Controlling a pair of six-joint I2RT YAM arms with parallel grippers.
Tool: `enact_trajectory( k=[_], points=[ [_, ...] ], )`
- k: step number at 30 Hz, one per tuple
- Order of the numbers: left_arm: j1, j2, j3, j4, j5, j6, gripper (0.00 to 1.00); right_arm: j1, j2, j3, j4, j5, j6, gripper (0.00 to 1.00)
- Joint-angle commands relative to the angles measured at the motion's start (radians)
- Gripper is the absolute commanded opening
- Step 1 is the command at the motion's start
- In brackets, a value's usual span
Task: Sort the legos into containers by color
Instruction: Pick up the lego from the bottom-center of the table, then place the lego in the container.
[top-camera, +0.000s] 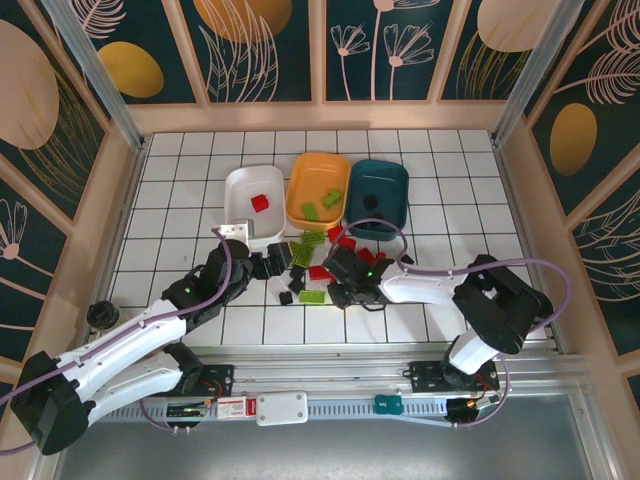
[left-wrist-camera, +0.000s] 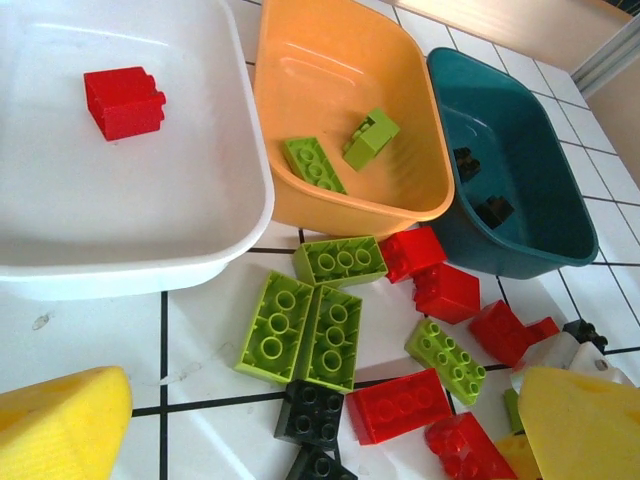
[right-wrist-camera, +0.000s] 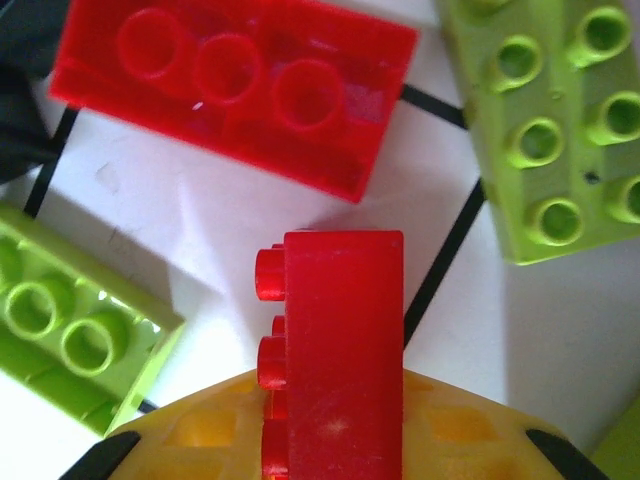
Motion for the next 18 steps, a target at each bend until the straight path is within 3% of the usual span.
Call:
enact_trajectory(
  k=[1,6,9,13,18],
  points=[
    [-0.002,-0.036,-0.020,-0.024,-0.047,0.002,0.99,0.016,-0.087,0.002,-0.039,-0.040,0.005,0.16],
    [-0.001,-0.093,-0.044,-0.065,-0.131,-0.019,0.99,0.018,-0.225,0.057,-0.056,-0.143,-0.016,0.11],
    [-0.002,-0.121,-0.065,-0.094,-0.172,-0.050,0.99,-0.001,-0.193,0.178,-0.029,-0.197,-0.070,0.11],
    [-0.002,-0.157,-0.089,-0.131,-0.191,-0.093,0.99,-0.055,-0.027,0.382,0.047,-0.248,-0.128,0.11],
    [-0.002,-0.230,-0.117,-0.170,-0.184,-0.122,0.99,-0.124,0.329,0.744,0.044,-0.321,-0.159,0.11]
  ],
)
